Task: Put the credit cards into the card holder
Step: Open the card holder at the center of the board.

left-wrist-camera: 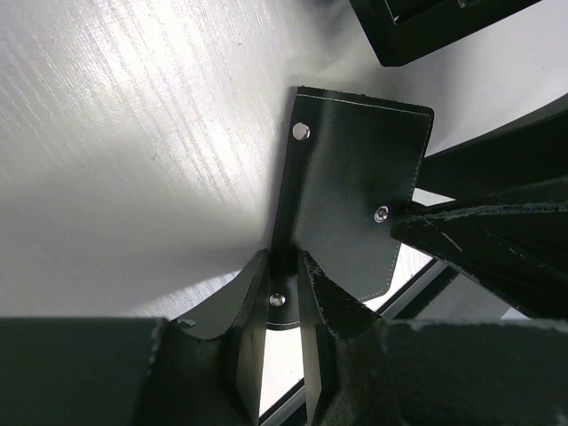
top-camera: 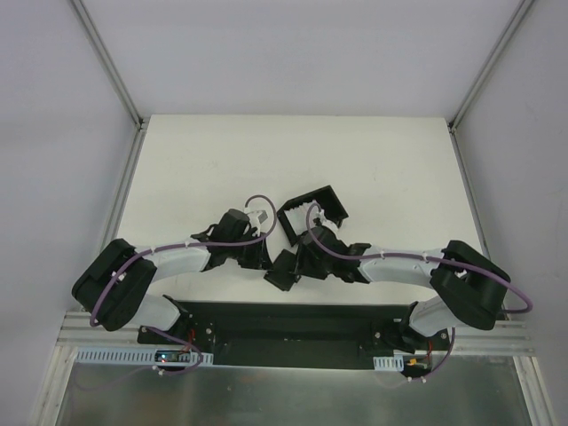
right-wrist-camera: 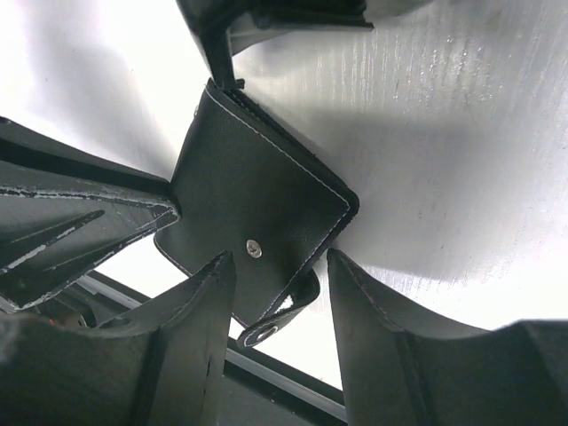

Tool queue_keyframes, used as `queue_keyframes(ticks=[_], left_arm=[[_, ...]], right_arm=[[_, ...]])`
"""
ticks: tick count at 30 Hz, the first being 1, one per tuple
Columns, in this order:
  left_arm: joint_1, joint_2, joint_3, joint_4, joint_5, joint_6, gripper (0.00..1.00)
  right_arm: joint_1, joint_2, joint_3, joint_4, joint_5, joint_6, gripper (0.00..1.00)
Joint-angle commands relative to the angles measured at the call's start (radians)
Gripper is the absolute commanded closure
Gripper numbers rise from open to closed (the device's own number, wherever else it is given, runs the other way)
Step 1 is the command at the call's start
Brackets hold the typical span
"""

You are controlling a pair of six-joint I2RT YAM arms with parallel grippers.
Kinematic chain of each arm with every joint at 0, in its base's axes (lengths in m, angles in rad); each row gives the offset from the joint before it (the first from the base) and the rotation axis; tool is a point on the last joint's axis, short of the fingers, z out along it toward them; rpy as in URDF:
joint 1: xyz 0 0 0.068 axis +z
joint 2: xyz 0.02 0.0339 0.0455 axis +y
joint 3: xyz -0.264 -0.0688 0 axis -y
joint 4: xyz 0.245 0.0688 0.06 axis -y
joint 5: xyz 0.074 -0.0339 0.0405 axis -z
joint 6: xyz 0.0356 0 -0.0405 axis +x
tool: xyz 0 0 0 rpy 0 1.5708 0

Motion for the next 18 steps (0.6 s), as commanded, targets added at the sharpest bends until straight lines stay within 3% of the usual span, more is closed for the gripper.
queue_keyframes(ticks=[1,8,14,18], left_arm=[[-0.008,-0.025,-0.017,0.007,-0.020,-0.030,0.83],[-0.011,-0.025,-0.009,0.012,-0.008,-0.025,0.83],[-0.013,-0.026,0.009,0.013,0.006,-0.011,0.81],[-0.013,-0.035,0.020,0.013,0.005,-0.014,0.71]], right_arm=[[-0.011,-0.025,-0.015,0.012,0.002,0.040,0.52],[-0.014,0.007,-0.006,0.100,-0.042,0.001,0.54],[-0.009,-0.057,0.014,0.123,-0.012,-0.101,0.68],[-0.009,-0.065,0.045,0.135,-0.050,-0.152,0.67]])
